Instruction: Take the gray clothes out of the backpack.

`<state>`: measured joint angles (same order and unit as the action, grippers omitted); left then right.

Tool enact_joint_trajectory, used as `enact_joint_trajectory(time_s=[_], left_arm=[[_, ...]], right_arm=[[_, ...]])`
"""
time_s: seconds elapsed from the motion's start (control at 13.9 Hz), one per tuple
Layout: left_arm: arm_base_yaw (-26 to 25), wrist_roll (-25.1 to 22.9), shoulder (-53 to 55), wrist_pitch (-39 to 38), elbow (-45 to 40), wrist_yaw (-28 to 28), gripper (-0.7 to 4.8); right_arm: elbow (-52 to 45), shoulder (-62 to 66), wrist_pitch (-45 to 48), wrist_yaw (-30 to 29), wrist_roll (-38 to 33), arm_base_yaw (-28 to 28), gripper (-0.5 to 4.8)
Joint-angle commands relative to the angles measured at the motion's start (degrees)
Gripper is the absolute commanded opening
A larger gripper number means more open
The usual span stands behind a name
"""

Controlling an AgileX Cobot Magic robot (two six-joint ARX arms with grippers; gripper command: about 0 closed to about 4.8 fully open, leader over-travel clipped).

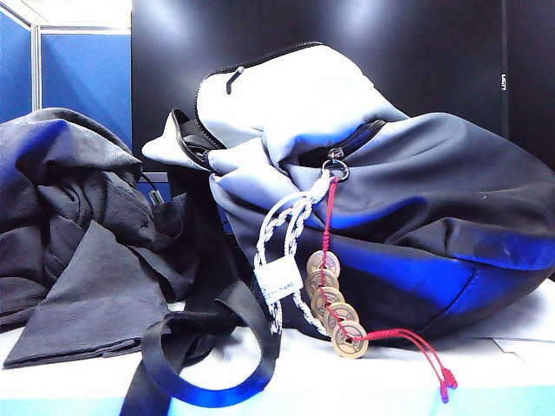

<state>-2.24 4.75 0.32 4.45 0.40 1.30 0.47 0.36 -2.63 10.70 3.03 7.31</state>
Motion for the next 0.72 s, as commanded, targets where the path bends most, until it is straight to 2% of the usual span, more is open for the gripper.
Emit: enact_joint_trajectory(time_s=[0.07,0.22,0.72], left_arm=[[0.00,0.15,-0.13,0.35,0.02,0.00,-0.05],[0.00,0.15,-0.13,0.35,0.02,-0.02,-0.05],[0.00,0.15,-0.13,0.35,0.02,0.00,-0.05]], right_arm=[[-0.44,0.00,1.01,-6.51,-0.20,-4.98,-0.04],[-0.44,0.00,0.98,-9.33,-0.24,-6.78,-0.04],[-0.44,-0.28,1.16,-9.38,-0.24,-6.60,-0.04]])
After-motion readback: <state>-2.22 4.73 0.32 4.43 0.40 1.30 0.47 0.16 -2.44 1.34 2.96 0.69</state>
